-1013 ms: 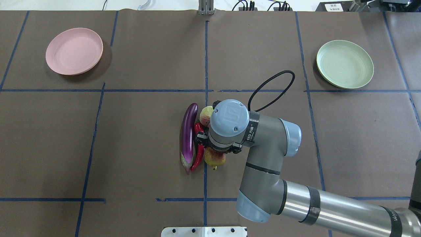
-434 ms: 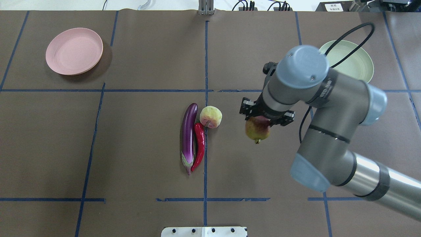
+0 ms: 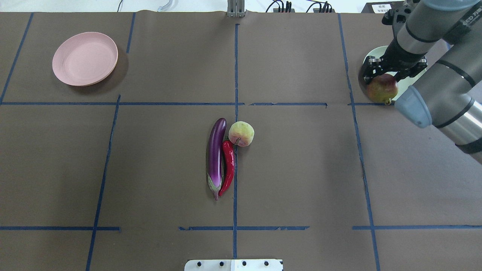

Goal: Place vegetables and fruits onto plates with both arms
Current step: 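Carry the red apple to the green plate while the left arm reaches in, then release the red apple on the green plate while the left gripper grasps the eggplant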

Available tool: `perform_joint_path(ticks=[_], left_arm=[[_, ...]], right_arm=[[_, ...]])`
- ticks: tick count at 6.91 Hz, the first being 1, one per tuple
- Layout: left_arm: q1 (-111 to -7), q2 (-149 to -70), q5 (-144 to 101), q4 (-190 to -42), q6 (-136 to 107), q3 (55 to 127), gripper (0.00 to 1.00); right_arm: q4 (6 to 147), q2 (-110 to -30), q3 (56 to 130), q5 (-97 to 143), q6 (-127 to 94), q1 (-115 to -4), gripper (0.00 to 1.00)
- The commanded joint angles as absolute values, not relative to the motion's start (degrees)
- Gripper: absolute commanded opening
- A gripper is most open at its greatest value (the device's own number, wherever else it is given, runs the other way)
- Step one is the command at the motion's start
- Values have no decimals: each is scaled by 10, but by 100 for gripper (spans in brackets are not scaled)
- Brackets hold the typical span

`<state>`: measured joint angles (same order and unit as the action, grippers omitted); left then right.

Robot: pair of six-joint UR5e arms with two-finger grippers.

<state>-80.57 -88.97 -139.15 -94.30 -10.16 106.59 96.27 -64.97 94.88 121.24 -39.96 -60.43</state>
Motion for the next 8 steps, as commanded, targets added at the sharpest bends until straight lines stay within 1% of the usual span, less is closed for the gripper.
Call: perform_joint_path(ticks=[1, 2, 3, 4, 5, 7, 8], left_arm=[[-693, -1001, -1389, -942, -306, 1061, 100], [-640, -1045, -1376, -943, -394, 1061, 100], [-576, -1080, -1349, -943, -450, 1058, 100], [-524, -1125, -1305, -943, -523, 1053, 100], [-466, -1173, -1263, -943, -586, 1030, 100], [-363, -1240, -1184, -980, -649, 969, 100], [-346, -1256, -1184, -1004, -652, 949, 100]], right_arm=[[822, -620, 747, 1213, -328, -647, 0], [777, -616, 704, 1212, -327, -647, 0], [776, -617, 696, 1208, -325, -651, 3], [773, -615, 684, 1203, -324, -650, 60], [753, -617, 689, 1203, -325, -655, 100], [740, -625, 701, 1206, -324, -657, 100], [740, -632, 721, 1206, -326, -657, 100]])
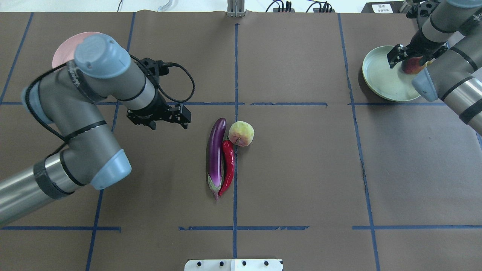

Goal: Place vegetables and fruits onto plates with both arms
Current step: 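Release the red apple on the green plate while the left gripper grasps the eggplant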

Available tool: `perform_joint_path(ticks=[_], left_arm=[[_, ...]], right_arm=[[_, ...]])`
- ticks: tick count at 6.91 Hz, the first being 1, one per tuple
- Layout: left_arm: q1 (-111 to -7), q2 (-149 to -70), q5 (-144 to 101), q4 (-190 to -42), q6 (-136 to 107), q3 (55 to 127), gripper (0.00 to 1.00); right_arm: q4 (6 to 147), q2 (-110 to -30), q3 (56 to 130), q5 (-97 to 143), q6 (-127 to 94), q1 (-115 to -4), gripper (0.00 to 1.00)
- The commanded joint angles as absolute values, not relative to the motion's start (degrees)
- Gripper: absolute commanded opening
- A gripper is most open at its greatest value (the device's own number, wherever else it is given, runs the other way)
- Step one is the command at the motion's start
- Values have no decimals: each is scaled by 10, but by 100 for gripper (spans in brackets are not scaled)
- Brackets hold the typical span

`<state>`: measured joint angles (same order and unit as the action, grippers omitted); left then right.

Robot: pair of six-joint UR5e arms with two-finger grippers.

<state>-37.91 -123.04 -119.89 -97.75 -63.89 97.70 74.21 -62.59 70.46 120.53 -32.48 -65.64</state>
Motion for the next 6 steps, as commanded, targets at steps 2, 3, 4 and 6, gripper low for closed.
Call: perform_joint_path(ticks=[2, 3, 4, 6], left_arm=[[-318, -1260, -1182, -1005, -661, 935, 98], [-311, -1270, -1176, -1007, -662, 914, 97], [-306, -1287, -1167, -1011, -663, 886, 95], [-305, -1291, -1167, -1039, -663, 860, 88]], right_arm=[[741, -643, 745, 1207, -327, -657, 100], [742, -644, 750, 1208, -327, -657, 100], [742, -644, 751, 1208, -328, -657, 100], [742, -646, 751, 1208, -330, -657, 100]])
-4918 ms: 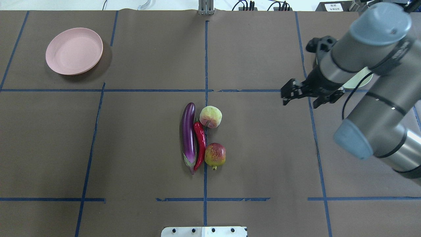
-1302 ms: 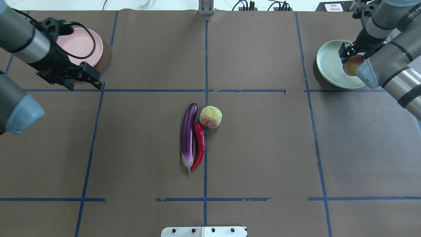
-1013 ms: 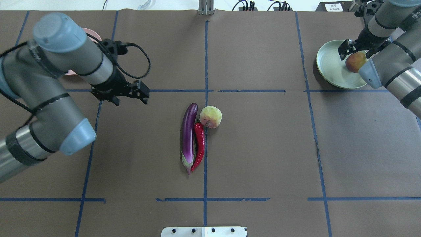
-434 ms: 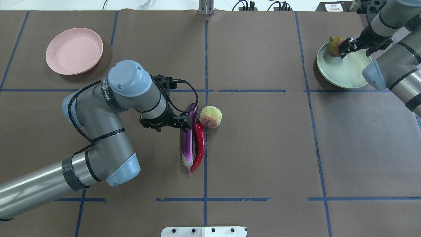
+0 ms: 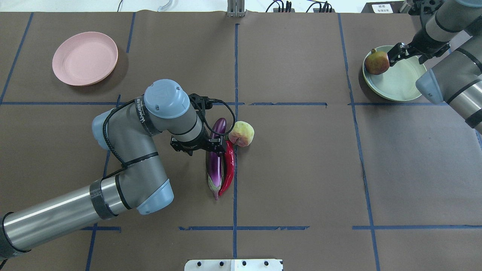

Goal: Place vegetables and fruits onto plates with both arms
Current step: 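Release the red apple on the green plate while the left gripper grasps the eggplant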

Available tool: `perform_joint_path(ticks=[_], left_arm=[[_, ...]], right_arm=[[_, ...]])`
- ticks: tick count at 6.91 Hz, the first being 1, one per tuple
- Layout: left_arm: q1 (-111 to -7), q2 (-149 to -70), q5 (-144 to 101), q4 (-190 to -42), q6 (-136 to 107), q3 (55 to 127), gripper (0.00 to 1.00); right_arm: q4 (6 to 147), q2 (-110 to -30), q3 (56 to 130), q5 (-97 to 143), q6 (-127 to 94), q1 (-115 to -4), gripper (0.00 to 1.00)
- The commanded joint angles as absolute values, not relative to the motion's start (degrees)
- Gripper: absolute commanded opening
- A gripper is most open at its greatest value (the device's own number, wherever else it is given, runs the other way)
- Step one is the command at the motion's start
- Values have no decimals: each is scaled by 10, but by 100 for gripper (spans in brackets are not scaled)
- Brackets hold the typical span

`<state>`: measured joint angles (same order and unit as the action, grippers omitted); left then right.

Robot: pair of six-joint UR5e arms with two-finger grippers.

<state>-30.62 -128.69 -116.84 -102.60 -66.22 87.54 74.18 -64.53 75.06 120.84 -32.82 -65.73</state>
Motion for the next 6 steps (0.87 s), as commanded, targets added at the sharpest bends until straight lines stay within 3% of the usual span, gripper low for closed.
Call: perform_joint_path(ticks=[1, 4, 5, 6], left_arm=[[-304, -1292, -1167, -1039, -663, 860, 84], [-297, -1292, -1157, -1047, -664, 855, 68], [-296, -1295, -1156, -1047, -665, 855, 44], [-297, -1297, -1156, -1047, -666, 858, 5]], right_arm=[[742, -645, 752, 1209, -330, -657, 100], [742, -645, 757, 1210, -331, -657, 100], [742, -645, 757, 1210, -339, -657, 100], [742, -645, 760, 1210, -340, -657, 100]])
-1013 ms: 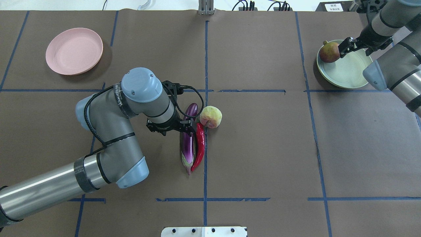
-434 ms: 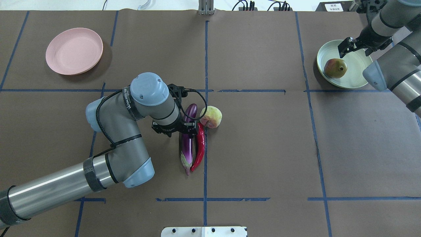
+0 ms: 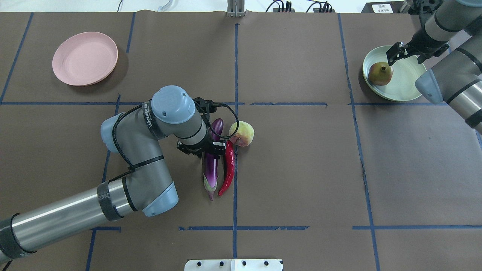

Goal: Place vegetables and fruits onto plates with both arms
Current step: 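Release the red apple on the green plate while the left gripper grasps the eggplant, then lift the eggplant to the pink plate with the left gripper while the right returns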

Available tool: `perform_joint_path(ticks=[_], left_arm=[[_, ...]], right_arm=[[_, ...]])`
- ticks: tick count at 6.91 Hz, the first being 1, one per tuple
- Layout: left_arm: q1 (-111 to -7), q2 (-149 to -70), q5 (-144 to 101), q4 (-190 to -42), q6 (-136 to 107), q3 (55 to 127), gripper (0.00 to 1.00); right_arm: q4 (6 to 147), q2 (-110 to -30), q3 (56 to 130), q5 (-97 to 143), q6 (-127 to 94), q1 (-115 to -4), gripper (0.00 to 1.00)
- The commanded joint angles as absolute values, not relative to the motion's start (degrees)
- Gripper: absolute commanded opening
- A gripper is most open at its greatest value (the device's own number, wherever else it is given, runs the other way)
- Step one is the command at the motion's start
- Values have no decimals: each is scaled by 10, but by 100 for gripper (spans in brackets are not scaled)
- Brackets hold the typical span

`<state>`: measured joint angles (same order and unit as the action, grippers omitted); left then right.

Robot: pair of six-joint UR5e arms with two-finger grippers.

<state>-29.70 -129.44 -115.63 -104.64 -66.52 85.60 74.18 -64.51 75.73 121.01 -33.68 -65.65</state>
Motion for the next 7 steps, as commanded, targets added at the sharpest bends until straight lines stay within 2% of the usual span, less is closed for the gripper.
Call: perform_joint_path(ticks=[1, 2, 4, 5, 6, 7], left_arm=[[-309, -1305, -1155, -1067, -665, 862, 0], [-354, -1305, -1156, -1071, -663, 867, 0], [-473, -1285, -1157, -1074, -647, 869, 0], [-537, -1266, -1160, -1071, -555, 864, 0], [-591, -1239, -1171, -1068, -467, 845, 0], [-628, -1234, -1193, -1070, -421, 792, 0]], right_arm=[[742, -643, 766, 1210, -350, -653, 100], [741, -635, 771, 1210, -398, -631, 100], [705, -569, 775, 1256, -565, -573, 100], [694, -543, 785, 1260, -642, -530, 100], [695, -529, 808, 1259, -728, -496, 100], [699, -523, 836, 1248, -792, -464, 100]])
